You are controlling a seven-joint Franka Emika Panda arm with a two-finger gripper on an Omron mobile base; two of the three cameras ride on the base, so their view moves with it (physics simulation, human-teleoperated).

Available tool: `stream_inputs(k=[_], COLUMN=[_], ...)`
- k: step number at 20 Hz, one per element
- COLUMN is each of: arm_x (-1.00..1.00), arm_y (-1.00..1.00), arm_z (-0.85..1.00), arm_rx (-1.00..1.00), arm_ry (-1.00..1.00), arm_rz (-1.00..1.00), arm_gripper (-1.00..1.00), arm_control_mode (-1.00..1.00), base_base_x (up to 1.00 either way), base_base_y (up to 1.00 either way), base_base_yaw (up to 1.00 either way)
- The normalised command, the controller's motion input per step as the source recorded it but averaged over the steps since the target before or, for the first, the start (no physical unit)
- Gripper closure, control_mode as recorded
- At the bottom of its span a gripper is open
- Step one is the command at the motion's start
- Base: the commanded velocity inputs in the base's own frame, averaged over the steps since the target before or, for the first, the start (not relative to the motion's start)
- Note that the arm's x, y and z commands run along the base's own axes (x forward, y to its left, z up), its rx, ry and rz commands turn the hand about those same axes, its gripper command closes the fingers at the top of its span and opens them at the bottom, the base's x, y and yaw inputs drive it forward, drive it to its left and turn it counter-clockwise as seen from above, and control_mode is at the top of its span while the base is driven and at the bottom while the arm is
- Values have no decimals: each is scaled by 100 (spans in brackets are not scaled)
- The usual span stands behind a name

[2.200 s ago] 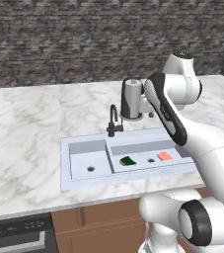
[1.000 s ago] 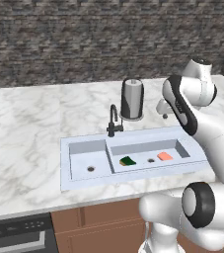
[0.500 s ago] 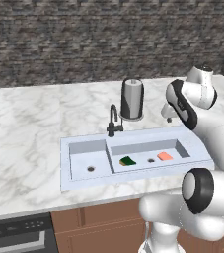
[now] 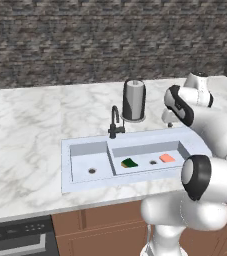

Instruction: Pick up the bar soap and sponge from the sink, and place them back in the cabinet, and close the cabinet doors.

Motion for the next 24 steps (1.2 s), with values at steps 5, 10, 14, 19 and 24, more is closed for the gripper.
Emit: stream_inputs(k=[5,10,14,19,24], arm_x=[18,19,12,8,10], arm_y=[-17,-15,-16,-12,-4], arm_z=[-27,-21,-23,-26,-28], arm_rx=[-1,0,0,0,0], arm_ry=[2,1,3,5,3], arm_rz=[0,0,0,0,0], arm_gripper=[-100,-100,-100,-100,-100], arm_control_mode=[-100,-100,-100,-100,-100], base_base_x=[0,0,0,0,0], base_base_y=[0,0,0,0,0], base_base_yaw=[0,0,0,0,0])
